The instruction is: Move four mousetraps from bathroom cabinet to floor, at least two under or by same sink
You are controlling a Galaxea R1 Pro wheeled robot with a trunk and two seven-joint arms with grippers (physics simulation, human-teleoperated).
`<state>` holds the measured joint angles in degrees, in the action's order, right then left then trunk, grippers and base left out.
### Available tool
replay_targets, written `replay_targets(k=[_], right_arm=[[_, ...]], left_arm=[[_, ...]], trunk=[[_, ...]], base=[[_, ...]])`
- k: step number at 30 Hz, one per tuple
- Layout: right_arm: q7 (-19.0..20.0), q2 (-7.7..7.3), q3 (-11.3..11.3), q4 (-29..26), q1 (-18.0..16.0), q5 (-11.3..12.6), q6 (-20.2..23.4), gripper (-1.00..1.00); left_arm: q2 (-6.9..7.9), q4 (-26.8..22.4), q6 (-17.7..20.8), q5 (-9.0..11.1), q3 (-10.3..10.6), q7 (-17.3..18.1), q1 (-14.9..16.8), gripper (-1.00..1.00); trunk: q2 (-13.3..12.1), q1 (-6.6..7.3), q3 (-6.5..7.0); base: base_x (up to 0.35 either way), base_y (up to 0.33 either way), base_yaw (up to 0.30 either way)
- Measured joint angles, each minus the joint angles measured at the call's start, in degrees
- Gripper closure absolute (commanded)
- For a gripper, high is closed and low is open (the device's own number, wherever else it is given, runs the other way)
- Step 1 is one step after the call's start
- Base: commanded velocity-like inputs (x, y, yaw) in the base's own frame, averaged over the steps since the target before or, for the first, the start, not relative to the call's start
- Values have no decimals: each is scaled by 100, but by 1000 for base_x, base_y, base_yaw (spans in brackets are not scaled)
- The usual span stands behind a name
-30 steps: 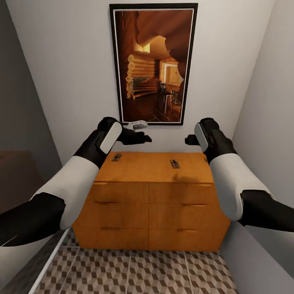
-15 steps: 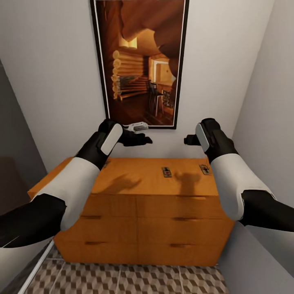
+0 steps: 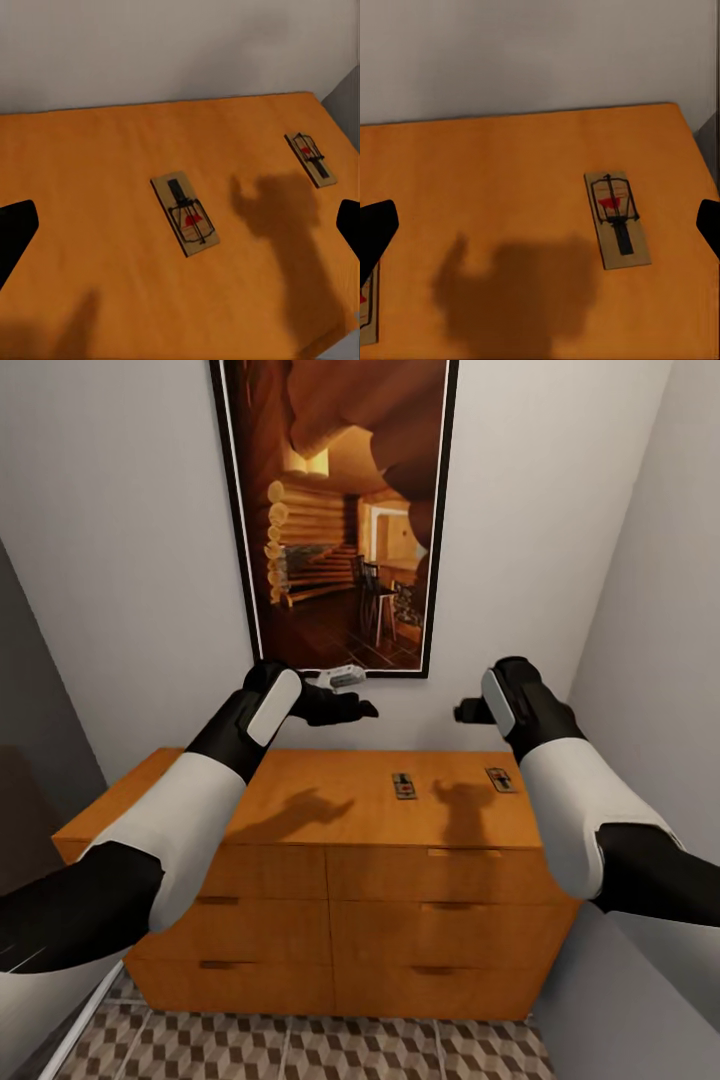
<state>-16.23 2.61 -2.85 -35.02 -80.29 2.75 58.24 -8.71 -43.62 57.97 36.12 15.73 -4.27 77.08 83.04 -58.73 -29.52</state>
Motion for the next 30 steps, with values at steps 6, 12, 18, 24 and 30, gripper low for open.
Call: replay_targets(k=[6, 12, 18, 24, 30], right_arm=[[409, -353, 142, 435, -1, -4, -11, -100], [1125, -723, 435, 644, -1, -17, -18, -100], [1285, -785, 912, 673, -1, 1, -21, -100], [1434, -796, 1066, 676, 0, 2, -26, -100], [1712, -811, 1096, 658, 0, -15, -38, -100]], left_arm=[[0, -3, 0, 32, 6, -1, -139, -100], [1, 16, -2, 39, 23, 1, -221, -100], [1, 29, -3, 40, 34, 5, -273, -100], [2, 32, -3, 41, 35, 5, -290, -100], [1, 32, -3, 41, 36, 4, -313, -100]], trunk=[[0, 0, 0], [0, 1, 0], [0, 1, 0], [0, 0, 0], [0, 0, 0]], base=[[2, -1, 0], [81, -77, 0], [155, -151, 0], [34, -34, 0], [9, -9, 0]])
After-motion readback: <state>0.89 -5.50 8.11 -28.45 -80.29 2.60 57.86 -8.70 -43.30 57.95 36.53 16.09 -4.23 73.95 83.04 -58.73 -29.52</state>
